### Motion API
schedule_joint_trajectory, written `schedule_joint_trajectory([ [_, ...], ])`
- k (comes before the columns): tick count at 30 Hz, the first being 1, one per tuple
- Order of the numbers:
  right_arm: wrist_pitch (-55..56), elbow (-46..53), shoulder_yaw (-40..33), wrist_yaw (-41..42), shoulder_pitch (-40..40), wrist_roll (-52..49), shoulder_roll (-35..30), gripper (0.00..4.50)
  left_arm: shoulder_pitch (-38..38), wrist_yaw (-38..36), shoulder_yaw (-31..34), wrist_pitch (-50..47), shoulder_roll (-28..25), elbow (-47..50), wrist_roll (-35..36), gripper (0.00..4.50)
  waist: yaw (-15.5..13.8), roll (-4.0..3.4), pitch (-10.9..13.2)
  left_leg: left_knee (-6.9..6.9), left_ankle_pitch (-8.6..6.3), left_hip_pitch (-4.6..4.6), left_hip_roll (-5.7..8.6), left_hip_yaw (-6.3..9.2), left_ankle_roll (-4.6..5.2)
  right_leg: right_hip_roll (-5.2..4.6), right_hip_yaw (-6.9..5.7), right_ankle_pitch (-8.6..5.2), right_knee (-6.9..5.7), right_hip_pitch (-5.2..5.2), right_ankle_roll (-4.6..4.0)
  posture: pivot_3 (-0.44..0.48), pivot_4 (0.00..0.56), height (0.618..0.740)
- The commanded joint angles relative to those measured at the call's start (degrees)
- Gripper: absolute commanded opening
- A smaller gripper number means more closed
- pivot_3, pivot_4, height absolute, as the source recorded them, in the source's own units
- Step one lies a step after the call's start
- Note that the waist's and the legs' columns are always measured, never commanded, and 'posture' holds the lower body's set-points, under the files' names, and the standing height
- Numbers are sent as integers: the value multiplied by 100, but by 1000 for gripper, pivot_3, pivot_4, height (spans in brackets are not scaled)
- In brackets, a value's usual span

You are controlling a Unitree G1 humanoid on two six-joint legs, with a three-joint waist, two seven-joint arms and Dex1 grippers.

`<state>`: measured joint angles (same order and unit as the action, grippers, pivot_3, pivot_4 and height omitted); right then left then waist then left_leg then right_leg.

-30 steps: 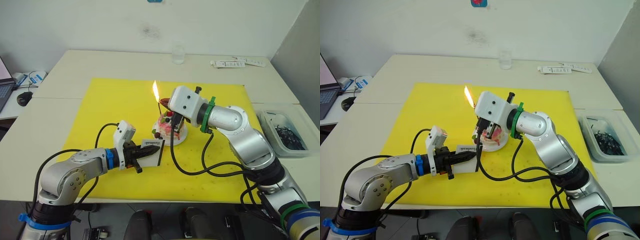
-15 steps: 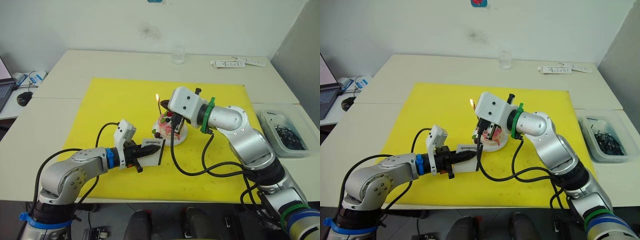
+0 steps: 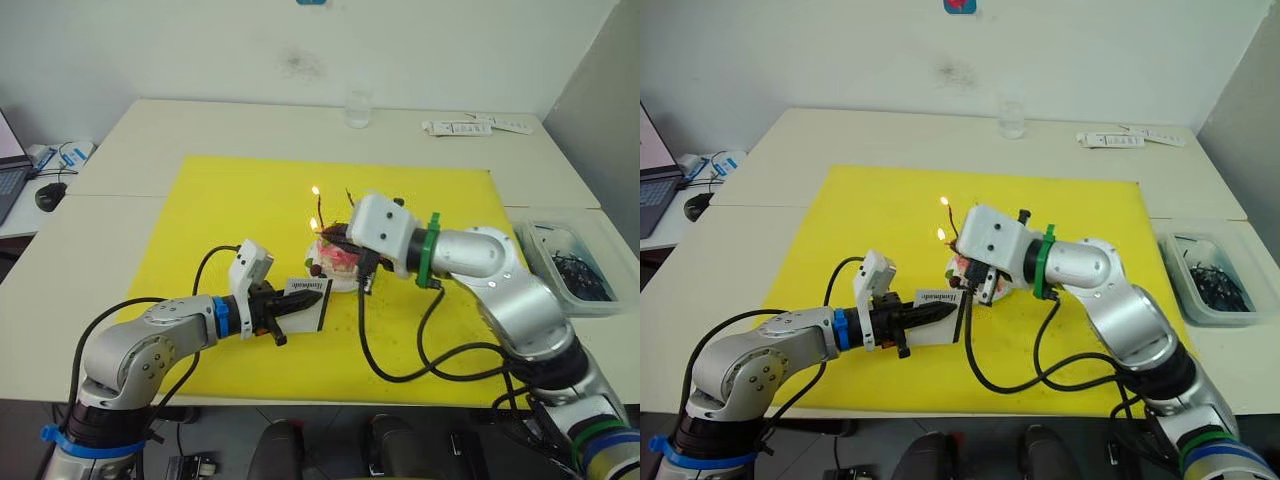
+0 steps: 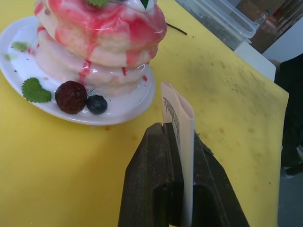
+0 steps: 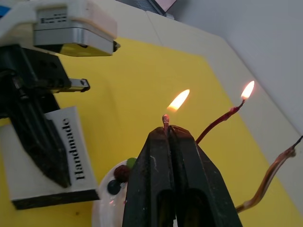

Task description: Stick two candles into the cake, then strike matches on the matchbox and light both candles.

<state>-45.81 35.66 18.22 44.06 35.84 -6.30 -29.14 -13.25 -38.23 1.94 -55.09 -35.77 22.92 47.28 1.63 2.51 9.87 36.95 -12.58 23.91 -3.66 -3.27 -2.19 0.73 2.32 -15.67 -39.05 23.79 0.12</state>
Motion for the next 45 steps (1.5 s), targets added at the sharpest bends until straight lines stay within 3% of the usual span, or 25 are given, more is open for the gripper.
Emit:
schedule_joint_trajectory([
  [1, -827, 875, -961, -7, -529, -480, -355, 40, -49, -121, -113, -64, 49, 185, 125, 0, -21, 1, -1, -1, 0, 0, 1, 1, 0, -1, -1, -1, 0, -1, 2, 0, 150, 740],
  [6, -1773, 1201, -2609, -414, -1484, -647, -668, 40, -26, -122, -239, -91, 188, 186, 136, 0, -13, 1, -1, 0, 0, -3, 3, -1, 0, -5, 2, -13, 1, -4, 24, 0, 150, 740],
  [13, -1398, 424, -4625, -1307, -2656, -291, -569, 40, -8, -122, -450, -84, 417, 196, 88, 0, -20, 0, -4, 2, 0, -7, 14, -5, 0, -2, 6, -14, 5, -13, 29, 0, 150, 740],
  [18, -998, -594, -5094, -2167, -2541, -25, -356, 40, 33, -93, -486, -60, 491, 208, 58, 0, -8, -8, -7, 6, 1, -14, 18, -6, 1, -2, 10, -7, 4, -19, 38, 0, 150, 740],
  [25, -908, -1779, -5144, -2935, -2161, 63, -212, 40, 115, -11, -478, -66, 571, 275, 66, 0, -6, -21, -12, 3, 1, -14, 19, -8, 1, 0, 14, -8, 6, -20, 38, 0, 150, 740],
  [28, -757, -1983, -5113, -3098, -2034, 23, -179, 647, 190, 18, -424, -78, 543, 332, 86, 0, -5, -22, -12, 2, 1, -14, 18, -8, 2, 0, 14, -9, 7, -20, 38, 0, 150, 740],
  [34, -637, -1777, -5110, -3218, -1977, -125, -105, 2741, 297, 29, -282, -101, 450, 392, 111, 0, -4, -25, -13, 2, 1, -15, 17, -7, 1, 2, 13, -9, 7, -20, 38, 0, 150, 740],
  [39, -553, -1050, -5019, -3051, -2187, -295, -245, 4477, 291, 63, 6, -254, 351, 415, 327, 0, 1, -28, -13, 0, 1, -14, 12, -5, 1, 5, 12, -9, 6, -19, 38, 0, 150, 740],
  [45, -32, -424, -4536, -2369, -2486, -470, -687, 4477, -58, 193, 785, -1283, 98, 160, 1772, 0, 12, -30, -10, -1, 1, -15, 8, -3, 1, 10, 9, -10, 6, -17, 37, 0, 150, 740],
])
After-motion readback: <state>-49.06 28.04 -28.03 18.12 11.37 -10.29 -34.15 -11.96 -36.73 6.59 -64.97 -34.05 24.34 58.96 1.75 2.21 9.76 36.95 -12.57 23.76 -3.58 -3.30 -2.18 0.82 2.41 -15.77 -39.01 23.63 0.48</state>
